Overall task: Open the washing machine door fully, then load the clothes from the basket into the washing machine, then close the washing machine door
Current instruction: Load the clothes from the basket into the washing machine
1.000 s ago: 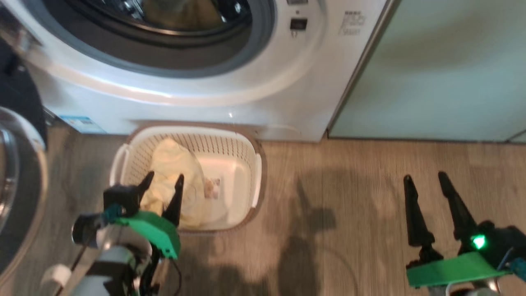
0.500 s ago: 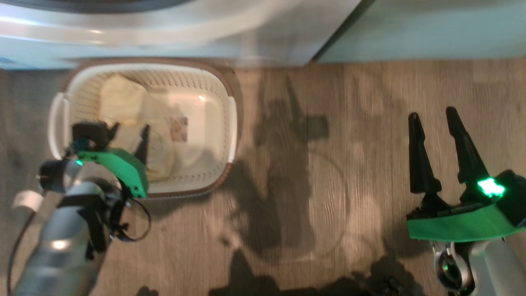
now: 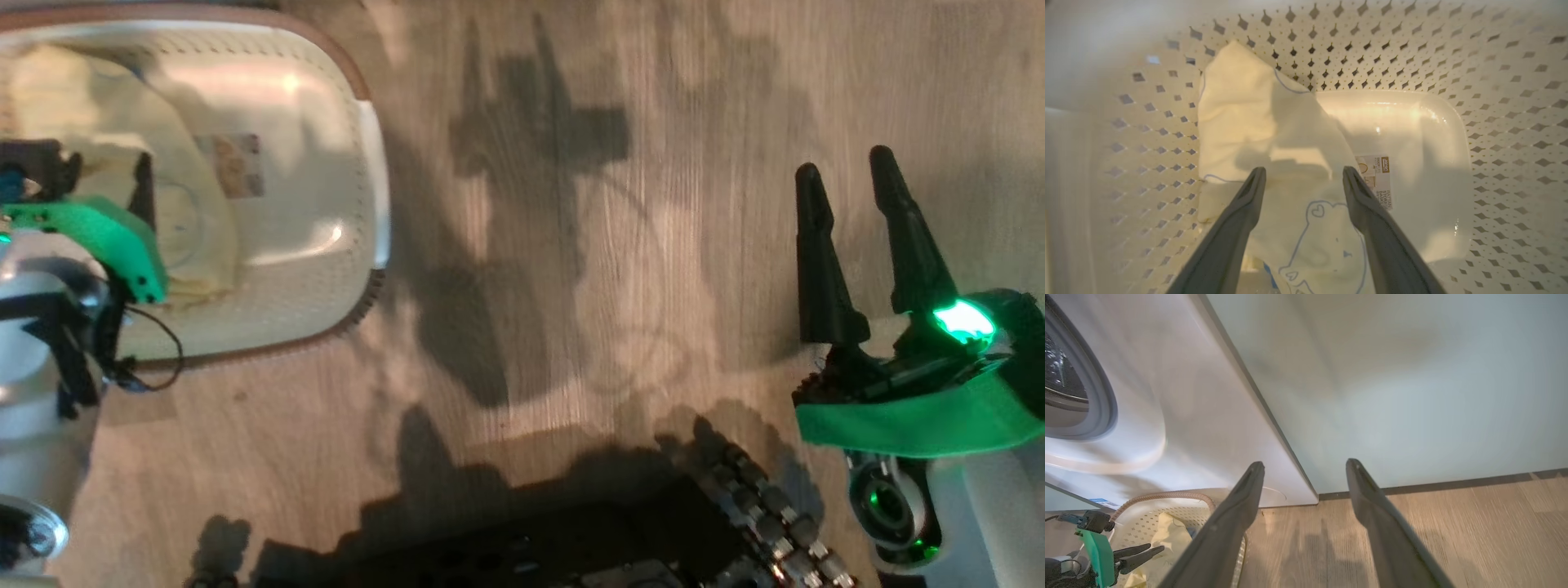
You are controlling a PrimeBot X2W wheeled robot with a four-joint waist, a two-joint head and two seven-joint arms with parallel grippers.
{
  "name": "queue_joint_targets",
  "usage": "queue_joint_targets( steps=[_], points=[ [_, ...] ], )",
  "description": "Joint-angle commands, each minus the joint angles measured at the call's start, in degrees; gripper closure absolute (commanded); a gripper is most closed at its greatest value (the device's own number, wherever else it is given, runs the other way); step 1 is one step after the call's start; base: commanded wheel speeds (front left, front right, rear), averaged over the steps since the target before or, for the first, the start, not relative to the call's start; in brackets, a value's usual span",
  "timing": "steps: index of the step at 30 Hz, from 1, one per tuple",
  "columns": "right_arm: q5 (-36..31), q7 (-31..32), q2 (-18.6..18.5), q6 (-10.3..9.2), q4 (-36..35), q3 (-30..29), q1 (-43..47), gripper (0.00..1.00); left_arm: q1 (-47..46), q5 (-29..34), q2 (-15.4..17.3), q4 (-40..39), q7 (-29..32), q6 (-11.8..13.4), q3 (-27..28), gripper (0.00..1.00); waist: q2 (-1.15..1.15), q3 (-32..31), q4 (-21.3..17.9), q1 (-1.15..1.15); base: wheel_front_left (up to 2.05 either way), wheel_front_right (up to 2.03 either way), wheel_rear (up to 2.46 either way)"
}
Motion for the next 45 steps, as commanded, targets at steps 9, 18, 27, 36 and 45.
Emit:
queue_joint_targets(
  steps=[9,18,27,36,45],
  points=[
    [2.67,-0.37,-0.74,-0.16,-2.45,3.46,0.44,0.00,-4.58,-1.48,7.20,4.61,-0.34,-1.40,2.81,0.00,0.00,7.01,-5.07,-0.01,0.00,0.00,0.00],
    [3.05,-0.37,-0.74,-0.16,-2.59,3.28,1.87,0.00,-7.95,-2.49,7.45,9.02,2.60,-1.92,2.68,0.16,0.00,7.49,-5.06,-0.01,0.00,0.00,0.00],
    [3.16,-0.37,-0.74,-0.16,-2.41,3.02,2.28,0.00,-8.84,-3.35,6.23,12.53,4.02,-2.42,1.96,1.00,0.00,7.02,-5.24,-0.01,0.00,0.00,0.00],
    [2.58,-0.37,-0.74,-0.16,-1.57,1.90,0.78,0.00,-5.68,-2.15,4.97,10.56,-3.39,-0.93,0.55,1.00,0.00,4.24,-4.15,-0.01,0.00,0.00,0.00],
    [-1.80,-0.37,-0.74,-0.16,-0.62,-2.20,1.27,0.00,-0.88,-1.03,0.40,0.09,-5.77,1.96,0.87,1.00,0.00,-1.56,1.38,-0.01,0.00,0.00,0.00]
  ],
)
